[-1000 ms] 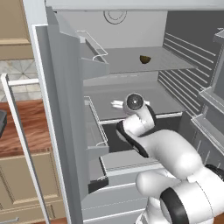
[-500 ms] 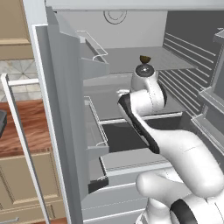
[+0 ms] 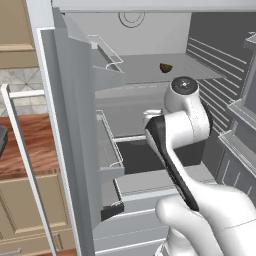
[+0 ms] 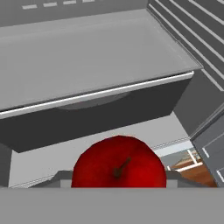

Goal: Pick the kiwi and apple from the fridge and place them inside the tupperware on the counter.

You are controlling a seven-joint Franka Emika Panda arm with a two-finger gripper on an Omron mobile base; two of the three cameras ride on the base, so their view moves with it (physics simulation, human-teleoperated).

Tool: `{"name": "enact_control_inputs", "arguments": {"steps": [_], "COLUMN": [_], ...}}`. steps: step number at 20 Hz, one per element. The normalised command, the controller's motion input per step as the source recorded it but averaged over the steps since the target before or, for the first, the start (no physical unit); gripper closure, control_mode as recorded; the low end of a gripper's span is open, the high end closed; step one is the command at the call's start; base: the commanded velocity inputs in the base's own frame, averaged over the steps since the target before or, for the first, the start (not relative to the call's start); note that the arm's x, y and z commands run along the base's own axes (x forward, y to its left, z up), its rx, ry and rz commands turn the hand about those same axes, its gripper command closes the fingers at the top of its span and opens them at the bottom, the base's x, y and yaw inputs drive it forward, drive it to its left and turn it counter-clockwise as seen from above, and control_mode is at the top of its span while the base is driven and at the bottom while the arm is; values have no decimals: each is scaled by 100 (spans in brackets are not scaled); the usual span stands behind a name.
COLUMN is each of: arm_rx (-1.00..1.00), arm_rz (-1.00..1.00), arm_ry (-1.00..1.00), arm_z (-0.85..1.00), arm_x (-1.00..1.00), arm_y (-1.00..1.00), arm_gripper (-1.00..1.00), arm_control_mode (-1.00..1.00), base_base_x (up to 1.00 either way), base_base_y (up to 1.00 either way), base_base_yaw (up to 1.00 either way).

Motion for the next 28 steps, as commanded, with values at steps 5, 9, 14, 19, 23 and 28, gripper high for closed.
{"name": "enact_control_inputs", "arguments": {"steps": [5,9,14,19,23,28], "arm_rx": [0,0,0,7,3,0], "arm_rz": [4,9,8,-2,-6,0], "arm_ry": [14,22,3,-11,-16,0], "arm_z": [45,37,11,-2,-5,0], "arm_x": [-57,-38,-36,-52,-40,0], "arm_y": [-7,-16,-17,-7,0,0], "arm_gripper": [100,100,100,100,100,100], "arm_control_mode": [-100,-100,-100,-100,100,100], "base_base_x": [0,0,0,0,-46,-100], "base_base_y": [0,0,0,0,0,2], "base_base_yaw": [0,0,0,0,-4,-1]}}
